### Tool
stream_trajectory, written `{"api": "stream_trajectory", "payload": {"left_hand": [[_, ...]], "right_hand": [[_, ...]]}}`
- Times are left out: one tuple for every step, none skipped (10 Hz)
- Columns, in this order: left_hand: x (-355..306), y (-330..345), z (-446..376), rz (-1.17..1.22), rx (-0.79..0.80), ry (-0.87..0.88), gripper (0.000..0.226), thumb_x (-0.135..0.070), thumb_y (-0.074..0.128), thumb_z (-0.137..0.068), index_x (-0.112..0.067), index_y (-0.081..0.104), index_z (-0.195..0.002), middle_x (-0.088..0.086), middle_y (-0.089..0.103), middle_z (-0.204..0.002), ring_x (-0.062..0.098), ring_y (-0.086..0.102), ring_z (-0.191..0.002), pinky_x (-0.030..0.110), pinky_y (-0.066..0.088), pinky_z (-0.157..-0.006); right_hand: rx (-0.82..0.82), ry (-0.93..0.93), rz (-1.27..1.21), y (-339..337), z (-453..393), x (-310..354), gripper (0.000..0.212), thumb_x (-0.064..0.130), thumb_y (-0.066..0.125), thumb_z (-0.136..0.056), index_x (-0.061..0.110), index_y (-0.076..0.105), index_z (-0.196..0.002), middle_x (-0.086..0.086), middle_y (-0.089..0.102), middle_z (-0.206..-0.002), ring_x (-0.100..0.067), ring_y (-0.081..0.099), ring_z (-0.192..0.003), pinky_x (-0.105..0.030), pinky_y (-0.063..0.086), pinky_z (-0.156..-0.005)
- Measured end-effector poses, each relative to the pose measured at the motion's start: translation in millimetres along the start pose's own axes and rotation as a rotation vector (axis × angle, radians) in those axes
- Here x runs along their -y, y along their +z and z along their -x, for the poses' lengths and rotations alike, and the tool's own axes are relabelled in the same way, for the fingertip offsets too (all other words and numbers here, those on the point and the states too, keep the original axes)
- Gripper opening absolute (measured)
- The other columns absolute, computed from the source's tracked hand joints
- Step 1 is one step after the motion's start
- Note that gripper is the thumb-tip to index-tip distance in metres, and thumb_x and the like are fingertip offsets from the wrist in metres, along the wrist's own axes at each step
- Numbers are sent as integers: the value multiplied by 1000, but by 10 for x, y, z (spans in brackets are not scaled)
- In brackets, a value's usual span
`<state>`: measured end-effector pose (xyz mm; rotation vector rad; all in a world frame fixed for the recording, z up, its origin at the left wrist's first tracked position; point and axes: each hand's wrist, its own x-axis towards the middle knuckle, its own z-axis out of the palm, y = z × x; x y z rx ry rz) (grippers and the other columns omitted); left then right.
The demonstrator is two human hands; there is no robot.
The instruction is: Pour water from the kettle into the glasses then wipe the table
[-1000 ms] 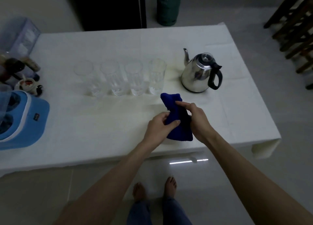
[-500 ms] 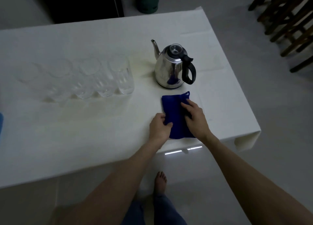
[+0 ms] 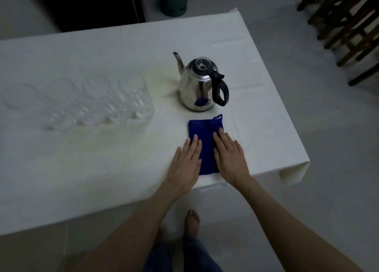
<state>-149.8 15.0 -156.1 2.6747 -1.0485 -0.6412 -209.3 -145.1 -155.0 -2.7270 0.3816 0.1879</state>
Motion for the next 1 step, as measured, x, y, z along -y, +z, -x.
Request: {"api": "stream_trajectory", "payload": {"left_hand": [[-17, -192, 47, -1, 12, 6, 55, -28, 16, -105, -13, -8, -153, 3, -14, -161, 17, -12, -149, 39, 2, -122]], "right_hand": [[-40, 4, 4, -83, -14, 98, 58, 35, 20, -101, 14, 32, -153, -9, 25, -162, -28, 23, -149, -45, 17, -119]]}}
